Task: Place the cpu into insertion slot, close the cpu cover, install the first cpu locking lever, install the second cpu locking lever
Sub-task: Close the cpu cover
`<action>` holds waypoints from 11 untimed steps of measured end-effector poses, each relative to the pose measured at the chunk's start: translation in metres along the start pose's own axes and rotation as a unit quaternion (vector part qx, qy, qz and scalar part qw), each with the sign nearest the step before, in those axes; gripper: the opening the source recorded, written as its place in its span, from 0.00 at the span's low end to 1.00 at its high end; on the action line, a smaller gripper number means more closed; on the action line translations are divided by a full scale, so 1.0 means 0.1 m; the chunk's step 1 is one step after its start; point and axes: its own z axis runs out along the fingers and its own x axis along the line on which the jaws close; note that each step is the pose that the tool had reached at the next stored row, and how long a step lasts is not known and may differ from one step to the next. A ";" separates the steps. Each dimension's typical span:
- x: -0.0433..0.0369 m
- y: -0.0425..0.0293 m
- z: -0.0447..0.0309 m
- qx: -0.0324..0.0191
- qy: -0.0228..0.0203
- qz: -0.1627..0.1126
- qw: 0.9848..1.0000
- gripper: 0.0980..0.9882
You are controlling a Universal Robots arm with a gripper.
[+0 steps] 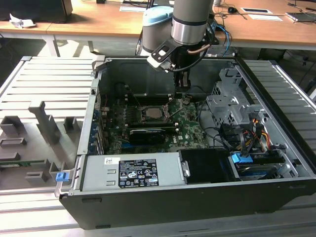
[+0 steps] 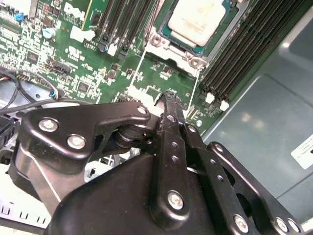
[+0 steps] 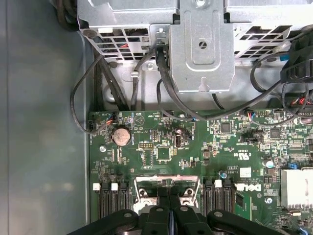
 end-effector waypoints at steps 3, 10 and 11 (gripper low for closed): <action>0.001 0.046 0.005 0.000 0.000 0.000 1.000 0.01; 0.002 0.111 0.016 0.000 0.000 0.000 1.000 0.01; 0.002 0.112 0.017 0.000 0.000 0.000 1.000 0.01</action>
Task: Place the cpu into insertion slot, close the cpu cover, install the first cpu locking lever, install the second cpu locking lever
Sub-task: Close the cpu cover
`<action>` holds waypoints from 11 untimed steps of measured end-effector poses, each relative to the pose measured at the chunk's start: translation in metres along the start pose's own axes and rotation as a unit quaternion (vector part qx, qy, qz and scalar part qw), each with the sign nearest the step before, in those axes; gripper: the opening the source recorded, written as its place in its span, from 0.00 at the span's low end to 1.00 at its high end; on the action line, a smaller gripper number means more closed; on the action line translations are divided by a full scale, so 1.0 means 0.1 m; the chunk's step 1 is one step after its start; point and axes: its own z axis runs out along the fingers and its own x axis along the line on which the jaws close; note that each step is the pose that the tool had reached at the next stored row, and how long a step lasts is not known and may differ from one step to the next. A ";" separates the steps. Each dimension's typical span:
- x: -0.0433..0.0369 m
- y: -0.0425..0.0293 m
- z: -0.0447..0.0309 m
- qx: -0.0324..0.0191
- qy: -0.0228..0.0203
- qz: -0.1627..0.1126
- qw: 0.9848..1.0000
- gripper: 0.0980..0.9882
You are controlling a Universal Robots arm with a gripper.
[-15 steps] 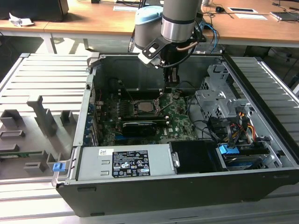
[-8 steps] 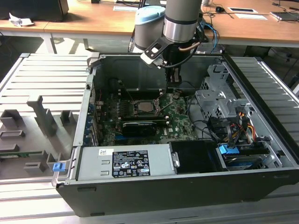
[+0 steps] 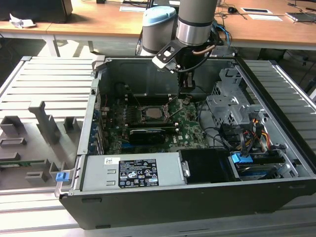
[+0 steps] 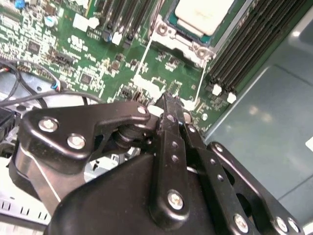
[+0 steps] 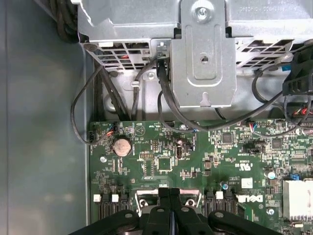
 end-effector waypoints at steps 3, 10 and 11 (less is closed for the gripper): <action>0.000 0.009 0.004 0.000 0.000 0.000 1.000 0.01; 0.000 0.022 0.009 0.000 0.000 0.000 1.000 0.01; 0.001 0.029 0.010 0.000 0.000 0.000 1.000 0.01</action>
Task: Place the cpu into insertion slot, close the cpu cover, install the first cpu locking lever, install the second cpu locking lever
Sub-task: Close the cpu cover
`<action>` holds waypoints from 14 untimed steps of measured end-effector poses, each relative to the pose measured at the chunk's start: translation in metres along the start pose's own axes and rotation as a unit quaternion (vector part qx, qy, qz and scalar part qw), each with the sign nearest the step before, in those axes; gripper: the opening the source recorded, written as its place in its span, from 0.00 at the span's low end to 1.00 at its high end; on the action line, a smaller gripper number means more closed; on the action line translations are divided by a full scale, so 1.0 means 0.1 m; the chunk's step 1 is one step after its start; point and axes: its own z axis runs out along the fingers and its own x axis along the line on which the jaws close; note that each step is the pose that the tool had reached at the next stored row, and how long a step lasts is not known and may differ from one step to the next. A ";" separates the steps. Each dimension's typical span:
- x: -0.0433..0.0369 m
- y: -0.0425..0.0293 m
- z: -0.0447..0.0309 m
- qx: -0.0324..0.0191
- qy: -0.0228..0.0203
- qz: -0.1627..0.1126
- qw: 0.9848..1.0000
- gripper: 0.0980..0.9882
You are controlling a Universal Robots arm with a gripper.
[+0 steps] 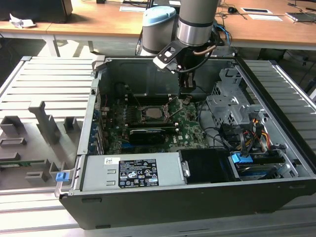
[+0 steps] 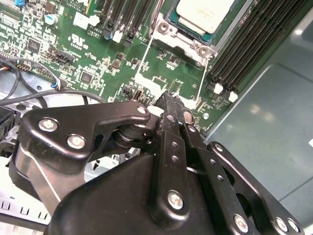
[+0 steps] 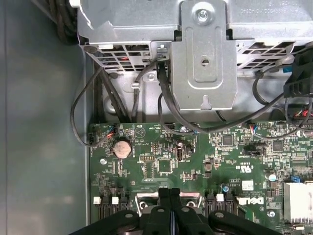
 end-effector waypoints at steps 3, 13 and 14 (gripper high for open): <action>0.000 0.010 0.001 0.000 0.000 0.000 1.000 0.01; 0.001 0.046 0.006 0.000 0.000 0.000 1.000 0.01; 0.001 0.049 0.007 0.000 0.000 0.000 1.000 0.01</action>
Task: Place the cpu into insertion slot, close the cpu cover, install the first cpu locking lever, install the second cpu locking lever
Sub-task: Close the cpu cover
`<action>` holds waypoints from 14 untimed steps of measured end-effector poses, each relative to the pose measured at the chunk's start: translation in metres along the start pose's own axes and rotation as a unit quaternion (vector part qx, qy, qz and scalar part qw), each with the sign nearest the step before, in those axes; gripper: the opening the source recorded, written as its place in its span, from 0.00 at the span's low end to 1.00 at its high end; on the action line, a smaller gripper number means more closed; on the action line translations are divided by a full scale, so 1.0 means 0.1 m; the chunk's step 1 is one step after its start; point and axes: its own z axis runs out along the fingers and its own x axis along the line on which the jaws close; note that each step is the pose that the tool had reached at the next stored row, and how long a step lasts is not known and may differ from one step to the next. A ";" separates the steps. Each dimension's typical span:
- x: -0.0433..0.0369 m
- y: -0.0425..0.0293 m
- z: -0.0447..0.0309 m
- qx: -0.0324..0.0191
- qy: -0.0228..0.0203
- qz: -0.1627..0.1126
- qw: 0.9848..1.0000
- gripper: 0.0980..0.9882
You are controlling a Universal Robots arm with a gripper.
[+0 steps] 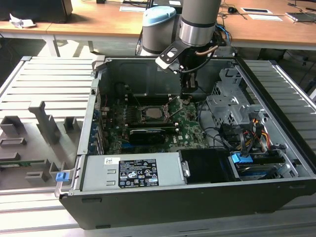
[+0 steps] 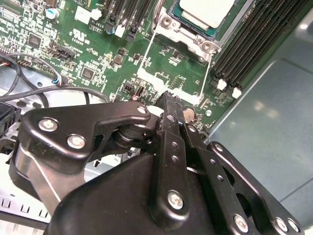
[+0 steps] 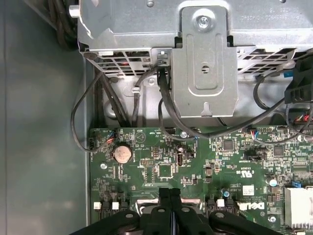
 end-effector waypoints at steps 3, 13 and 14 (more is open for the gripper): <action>0.000 0.012 0.003 0.000 0.000 0.000 1.000 0.01; 0.001 0.048 0.014 0.000 0.000 0.000 1.000 0.01; 0.001 0.051 0.015 0.000 0.000 0.000 1.000 0.01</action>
